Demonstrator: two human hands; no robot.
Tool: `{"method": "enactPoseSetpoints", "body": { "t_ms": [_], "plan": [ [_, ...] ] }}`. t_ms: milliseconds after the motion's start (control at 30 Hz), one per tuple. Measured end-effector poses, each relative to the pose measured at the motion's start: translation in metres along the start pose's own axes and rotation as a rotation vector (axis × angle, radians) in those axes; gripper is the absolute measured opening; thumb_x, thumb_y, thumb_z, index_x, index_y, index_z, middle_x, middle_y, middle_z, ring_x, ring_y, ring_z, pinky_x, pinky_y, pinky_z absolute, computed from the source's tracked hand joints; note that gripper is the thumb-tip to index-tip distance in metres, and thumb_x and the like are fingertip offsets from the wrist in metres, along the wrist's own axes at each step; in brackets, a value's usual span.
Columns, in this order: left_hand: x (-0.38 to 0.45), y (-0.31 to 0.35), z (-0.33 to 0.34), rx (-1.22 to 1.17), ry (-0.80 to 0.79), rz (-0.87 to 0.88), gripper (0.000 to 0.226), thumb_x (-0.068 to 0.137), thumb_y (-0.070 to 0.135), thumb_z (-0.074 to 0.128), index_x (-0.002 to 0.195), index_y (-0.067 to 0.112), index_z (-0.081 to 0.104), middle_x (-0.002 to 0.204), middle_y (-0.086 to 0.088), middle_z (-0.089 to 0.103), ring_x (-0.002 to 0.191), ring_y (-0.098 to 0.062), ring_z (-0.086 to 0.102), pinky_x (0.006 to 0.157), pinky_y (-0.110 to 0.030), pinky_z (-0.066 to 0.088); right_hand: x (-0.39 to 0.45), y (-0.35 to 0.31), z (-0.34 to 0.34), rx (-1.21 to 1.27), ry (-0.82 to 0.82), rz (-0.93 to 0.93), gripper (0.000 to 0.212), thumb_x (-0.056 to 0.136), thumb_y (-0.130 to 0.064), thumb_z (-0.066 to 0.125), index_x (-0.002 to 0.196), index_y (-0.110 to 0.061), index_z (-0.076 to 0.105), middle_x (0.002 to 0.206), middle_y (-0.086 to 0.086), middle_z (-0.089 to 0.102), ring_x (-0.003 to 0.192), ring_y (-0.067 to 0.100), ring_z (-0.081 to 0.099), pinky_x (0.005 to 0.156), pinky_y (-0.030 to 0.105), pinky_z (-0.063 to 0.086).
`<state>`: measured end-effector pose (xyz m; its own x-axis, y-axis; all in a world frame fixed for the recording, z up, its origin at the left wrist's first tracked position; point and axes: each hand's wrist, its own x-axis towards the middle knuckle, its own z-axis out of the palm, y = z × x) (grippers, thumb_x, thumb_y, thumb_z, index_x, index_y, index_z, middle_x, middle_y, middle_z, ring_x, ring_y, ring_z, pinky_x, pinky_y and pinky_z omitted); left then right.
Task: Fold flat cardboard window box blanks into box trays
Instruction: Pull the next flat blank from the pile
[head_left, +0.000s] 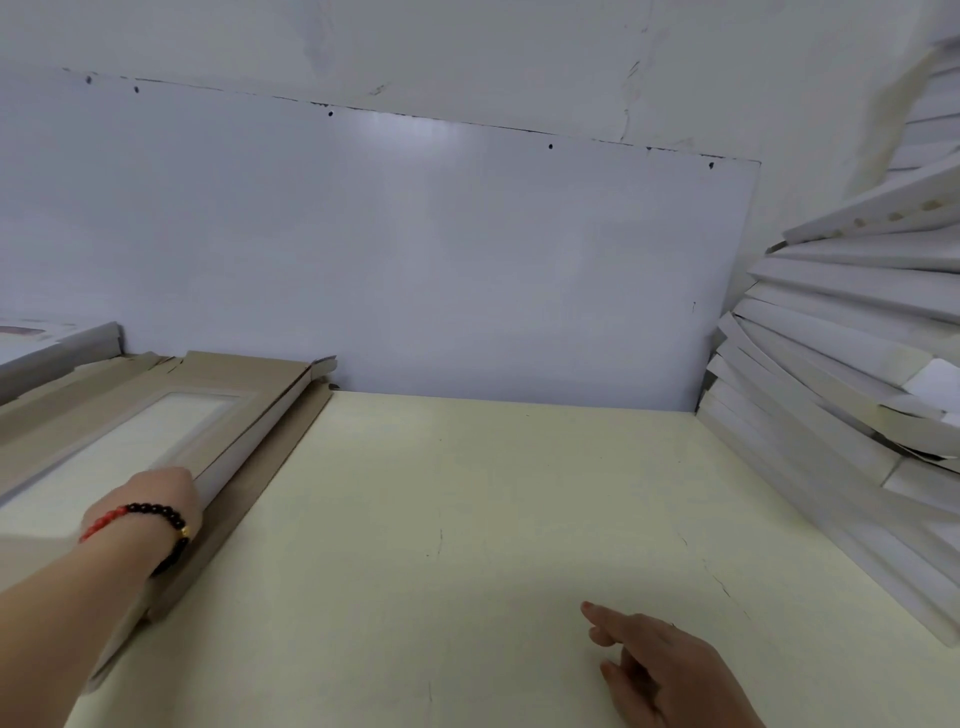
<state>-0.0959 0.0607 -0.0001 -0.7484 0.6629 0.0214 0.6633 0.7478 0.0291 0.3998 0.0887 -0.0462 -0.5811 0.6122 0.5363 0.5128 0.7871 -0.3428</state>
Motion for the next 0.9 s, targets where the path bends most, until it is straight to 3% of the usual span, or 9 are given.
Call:
{"method": "enactPoseSetpoints", "body": {
  "t_ms": [167, 367, 433, 500, 567, 700, 767, 900],
  "plan": [
    [-0.01, 0.027, -0.019, 0.256, -0.054, 0.098, 0.033, 0.096, 0.007, 0.042, 0.126, 0.011, 0.054, 0.119, -0.005, 0.06, 0.104, -0.018, 0.06, 0.087, -0.025, 0.047, 0.0, -0.001, 0.0, 0.011, 0.009, -0.006, 0.071, 0.048, 0.005, 0.088, 0.109, -0.027, 0.071, 0.087, -0.024, 0.066, 0.053, -0.01, 0.049, 0.055, 0.008, 0.049],
    [-0.007, 0.042, -0.061, 0.334, -0.002, 0.122, 0.029, 0.094, 0.007, 0.047, 0.119, 0.007, 0.06, 0.116, -0.008, 0.063, 0.104, -0.02, 0.061, 0.086, -0.027, 0.049, 0.002, -0.002, -0.001, 0.03, -0.003, -0.003, 0.081, 0.051, 0.004, 0.086, 0.116, -0.036, 0.061, 0.088, -0.025, 0.066, 0.054, -0.008, 0.052, 0.054, 0.01, 0.05],
    [-0.003, 0.039, -0.073, 0.31, 0.058, 0.097, 0.026, 0.094, 0.006, 0.044, 0.113, 0.006, 0.062, 0.107, -0.007, 0.064, 0.091, -0.019, 0.062, 0.075, -0.026, 0.05, 0.001, -0.001, -0.001, 0.03, -0.003, -0.014, 0.08, 0.051, 0.004, 0.086, 0.116, -0.036, 0.061, 0.089, -0.025, 0.066, 0.054, -0.008, 0.052, 0.055, 0.009, 0.05],
    [-0.002, 0.032, -0.082, 0.289, 0.118, 0.083, 0.022, 0.093, 0.004, 0.042, 0.097, 0.008, 0.063, 0.085, -0.003, 0.062, 0.072, -0.017, 0.058, 0.062, -0.024, 0.048, 0.001, -0.002, -0.001, 0.032, -0.005, -0.016, 0.082, 0.05, 0.005, 0.086, 0.116, -0.036, 0.06, 0.088, -0.025, 0.066, 0.053, -0.009, 0.05, 0.054, 0.008, 0.049],
    [0.0, 0.022, -0.086, 0.263, 0.163, 0.091, 0.02, 0.088, 0.002, 0.042, 0.084, 0.009, 0.06, 0.074, -0.003, 0.058, 0.068, -0.018, 0.058, 0.064, -0.027, 0.051, 0.002, -0.002, -0.001, 0.022, -0.009, -0.02, 0.084, 0.048, 0.005, 0.087, 0.116, -0.036, 0.059, 0.087, -0.025, 0.066, 0.052, -0.009, 0.047, 0.053, 0.007, 0.048],
    [-0.001, 0.009, -0.08, 0.218, 0.178, 0.111, 0.018, 0.096, 0.015, 0.046, 0.103, 0.013, 0.061, 0.095, -0.005, 0.064, 0.08, -0.019, 0.057, 0.073, -0.026, 0.049, 0.001, -0.002, -0.001, 0.017, 0.007, -0.04, 0.084, 0.048, 0.005, 0.087, 0.116, -0.036, 0.06, 0.087, -0.024, 0.066, 0.051, -0.007, 0.05, 0.054, 0.007, 0.048],
    [-0.009, 0.008, -0.066, 0.178, 0.108, 0.119, 0.026, 0.102, 0.027, 0.042, 0.105, 0.01, 0.061, 0.096, -0.004, 0.062, 0.082, -0.017, 0.056, 0.071, -0.023, 0.044, 0.001, -0.002, -0.002, 0.018, 0.01, -0.042, 0.084, 0.048, 0.006, 0.087, 0.116, -0.036, 0.06, 0.087, -0.024, 0.066, 0.051, -0.007, 0.05, 0.054, 0.007, 0.048],
    [-0.02, 0.0, -0.024, 0.012, -0.037, 0.151, 0.045, 0.105, 0.037, 0.027, 0.107, 0.011, 0.063, 0.112, -0.006, 0.062, 0.103, -0.02, 0.058, 0.086, -0.026, 0.044, 0.002, -0.003, -0.002, 0.017, -0.005, -0.034, 0.085, 0.048, 0.004, 0.088, 0.117, -0.037, 0.059, 0.087, -0.025, 0.066, 0.052, -0.007, 0.05, 0.055, 0.007, 0.049]
  ]
}}
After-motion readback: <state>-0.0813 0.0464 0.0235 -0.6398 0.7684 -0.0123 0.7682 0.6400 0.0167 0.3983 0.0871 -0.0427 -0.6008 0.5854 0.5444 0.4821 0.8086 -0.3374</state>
